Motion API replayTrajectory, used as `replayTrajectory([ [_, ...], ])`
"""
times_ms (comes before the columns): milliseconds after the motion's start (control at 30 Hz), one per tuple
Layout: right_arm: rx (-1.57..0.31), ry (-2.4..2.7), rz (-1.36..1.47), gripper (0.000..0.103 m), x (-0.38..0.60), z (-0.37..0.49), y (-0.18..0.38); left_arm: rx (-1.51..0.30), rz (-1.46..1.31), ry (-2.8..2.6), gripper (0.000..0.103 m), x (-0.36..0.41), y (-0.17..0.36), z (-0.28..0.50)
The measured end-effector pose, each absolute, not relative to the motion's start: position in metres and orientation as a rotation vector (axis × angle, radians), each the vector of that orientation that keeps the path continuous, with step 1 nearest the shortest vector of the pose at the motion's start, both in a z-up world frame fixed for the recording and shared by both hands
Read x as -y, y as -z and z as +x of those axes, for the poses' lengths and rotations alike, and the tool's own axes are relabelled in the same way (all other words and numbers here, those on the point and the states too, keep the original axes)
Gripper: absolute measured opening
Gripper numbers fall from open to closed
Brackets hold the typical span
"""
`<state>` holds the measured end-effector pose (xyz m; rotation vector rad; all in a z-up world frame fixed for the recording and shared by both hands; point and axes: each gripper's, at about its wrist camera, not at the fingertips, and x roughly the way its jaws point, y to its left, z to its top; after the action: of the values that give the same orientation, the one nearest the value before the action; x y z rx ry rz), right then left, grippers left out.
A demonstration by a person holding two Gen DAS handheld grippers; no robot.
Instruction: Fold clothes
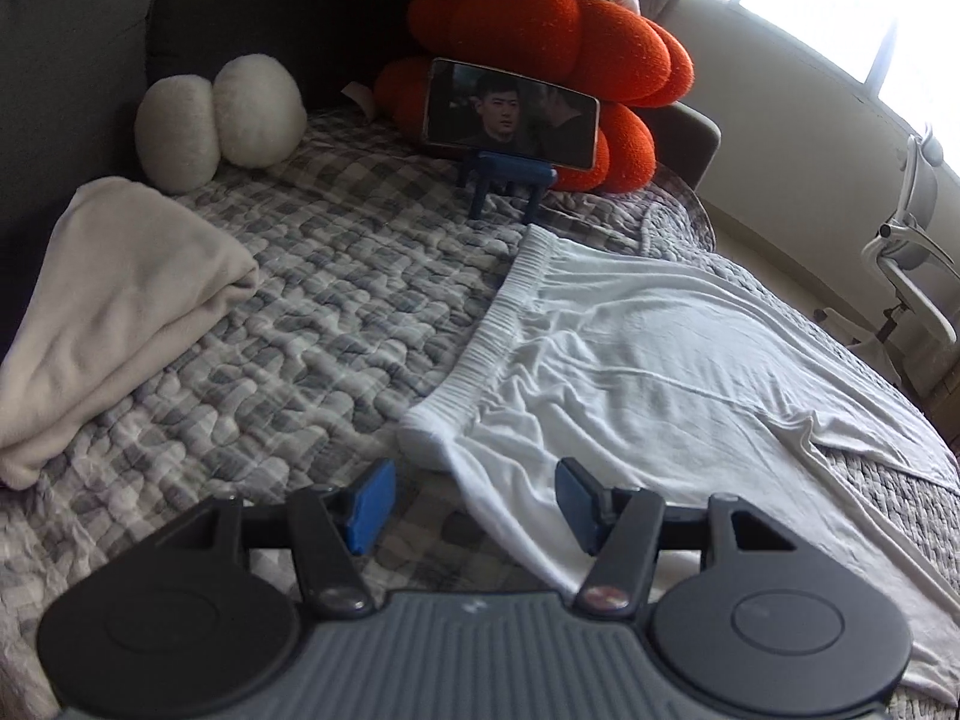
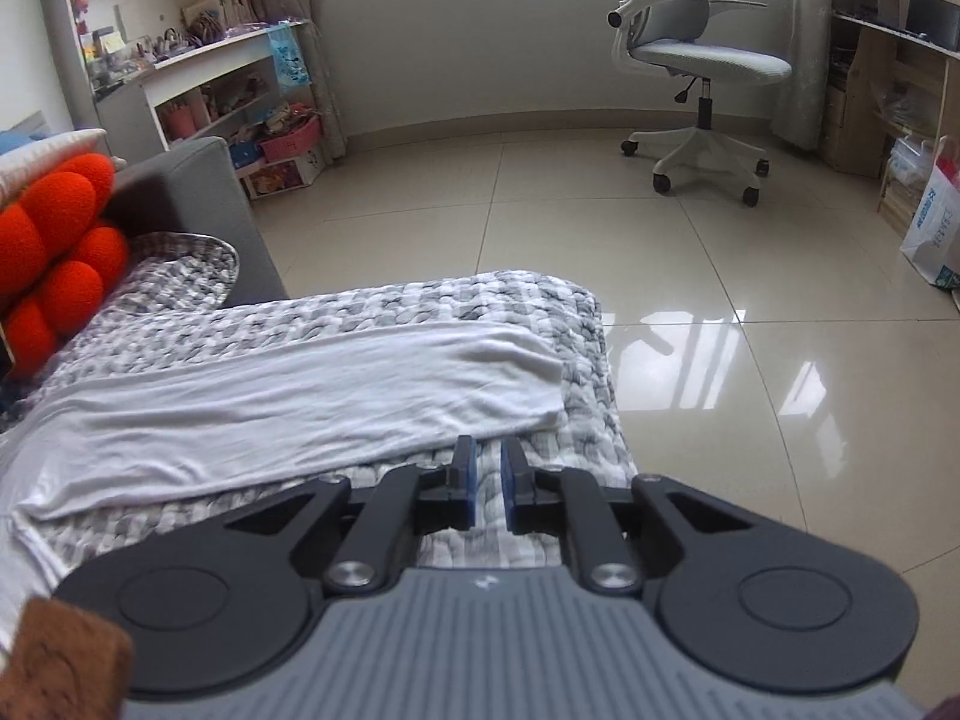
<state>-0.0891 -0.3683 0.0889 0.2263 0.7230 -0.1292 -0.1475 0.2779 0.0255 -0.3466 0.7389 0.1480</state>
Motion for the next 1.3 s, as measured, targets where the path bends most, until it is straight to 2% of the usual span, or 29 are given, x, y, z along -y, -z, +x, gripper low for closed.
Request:
replayTrajectory([
  [333, -0.75, 0.113, 0.199, 0.014, 0.376, -0.196, -0.091, -0.734, -0.391, -0.156, 0.06, -0.283, -0.026, -0.155],
  [633, -0.763, -0.018, 0.095, 0.014, 0.354, -0.257, -0.078, -0.743, -0.419, -0.152, 0.059, -0.28, -0.026, -0.149],
  [767, -0.765, -0.06, 0.063, 0.014, 0.345, -0.274, -0.072, -0.755, -0.42, -0.145, 0.052, -0.277, -0.025, -0.147],
  [1167, -0.738, -0.087, 0.067, 0.014, 0.313, -0.29, -0.042, -0.78, -0.441, -0.168, 0.051, -0.279, -0.015, -0.146],
  [1300, -0.701, -0.079, 0.058, 0.014, 0.298, -0.28, -0.035, -0.783, -0.465, -0.17, 0.047, -0.281, -0.012, -0.143],
])
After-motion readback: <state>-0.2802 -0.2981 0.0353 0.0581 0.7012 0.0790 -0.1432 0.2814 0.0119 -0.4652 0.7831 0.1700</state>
